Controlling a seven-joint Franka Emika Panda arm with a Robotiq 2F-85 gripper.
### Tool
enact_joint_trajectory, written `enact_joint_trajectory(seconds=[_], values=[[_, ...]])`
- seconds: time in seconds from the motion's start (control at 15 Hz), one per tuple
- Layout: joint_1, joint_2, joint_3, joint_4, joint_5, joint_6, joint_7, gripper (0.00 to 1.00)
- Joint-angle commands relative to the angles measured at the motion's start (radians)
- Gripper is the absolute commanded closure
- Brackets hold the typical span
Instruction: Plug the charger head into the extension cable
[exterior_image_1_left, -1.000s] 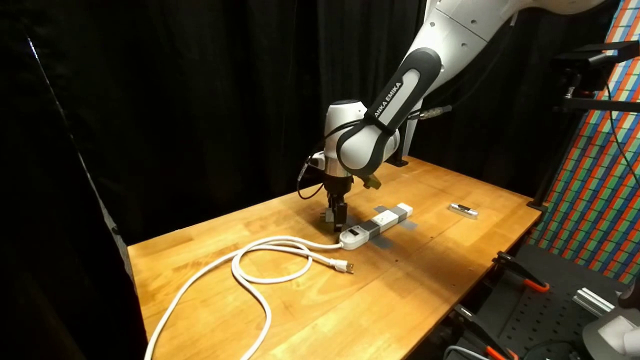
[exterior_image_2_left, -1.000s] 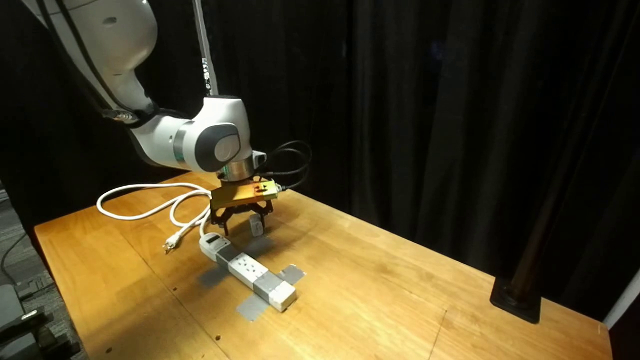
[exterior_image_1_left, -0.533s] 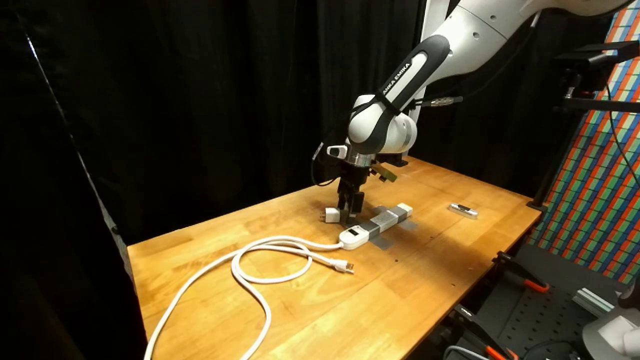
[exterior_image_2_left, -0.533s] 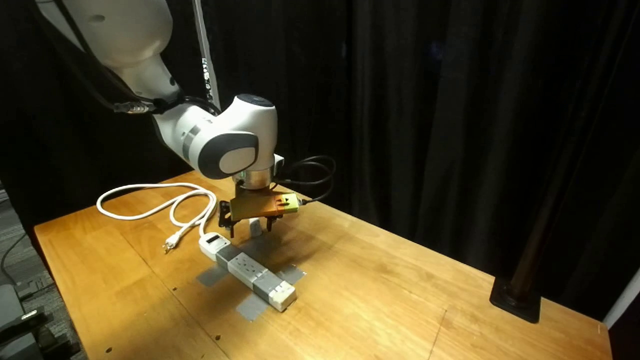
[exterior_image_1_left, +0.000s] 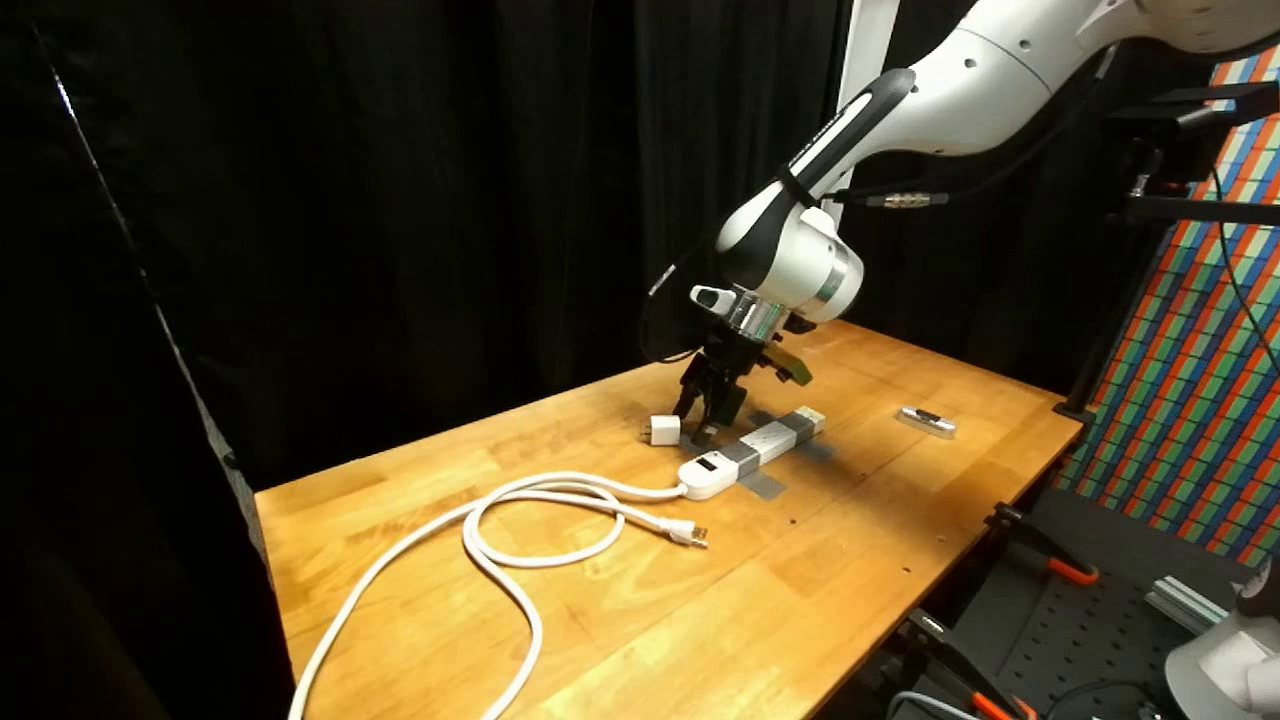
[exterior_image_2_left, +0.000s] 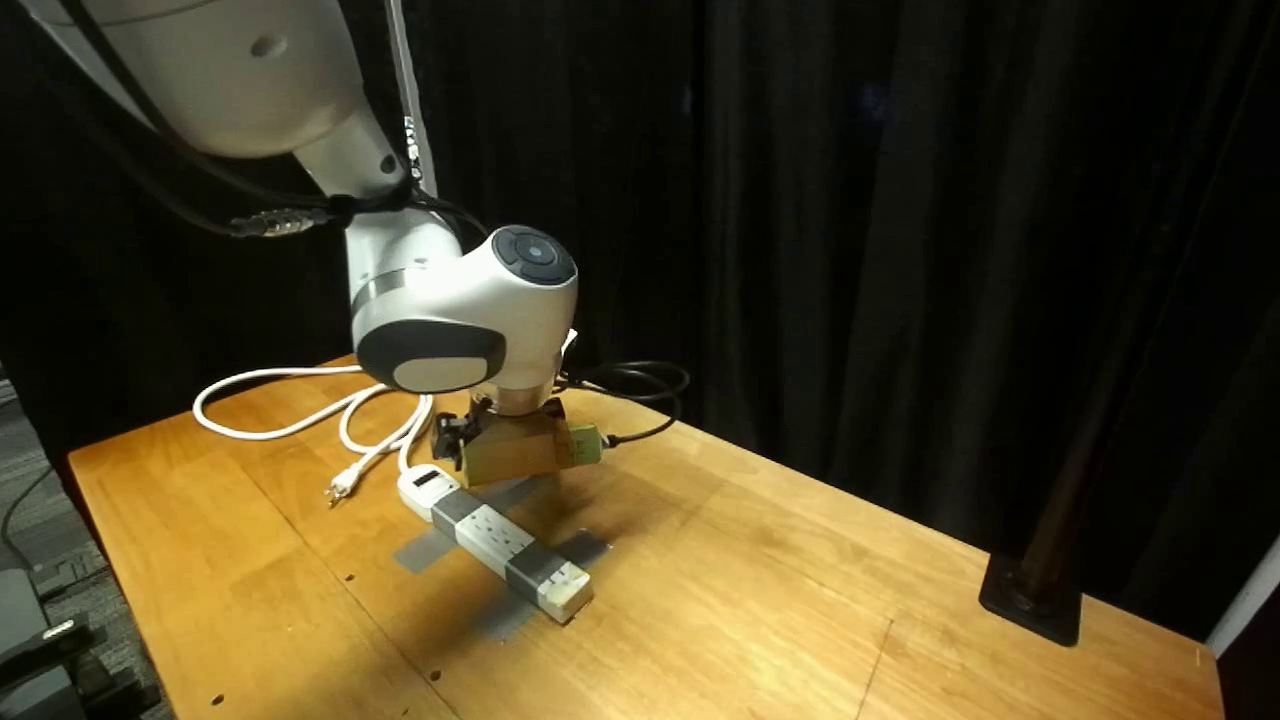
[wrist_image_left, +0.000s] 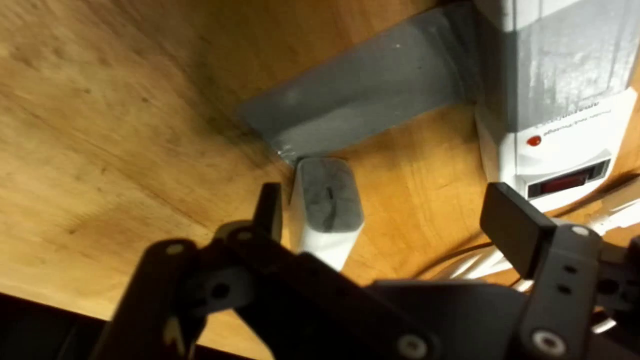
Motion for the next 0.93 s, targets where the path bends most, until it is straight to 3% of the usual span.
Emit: enact_joint_trajectory(seconds=[0.0, 0.2, 0.4, 0.6, 0.87], values=[[-0.159, 0.066, 0.15, -0.056, 0.1, 0.099, -0.177, 0.0], [-0.294, 0.156, 0.275, -0.113, 0.096, 0.238, -0.23, 0.0], [-0.431, 0.278, 0.383, -0.159, -0.017, 0.335, -0.222, 0.0], [-0.49, 0.368, 0.399, -0.179, -0.174, 0.373, -0.165, 0.0], [-0.509, 0.451, 0.378, -0.165, -0.34, 0.382, -0.084, 0.0]])
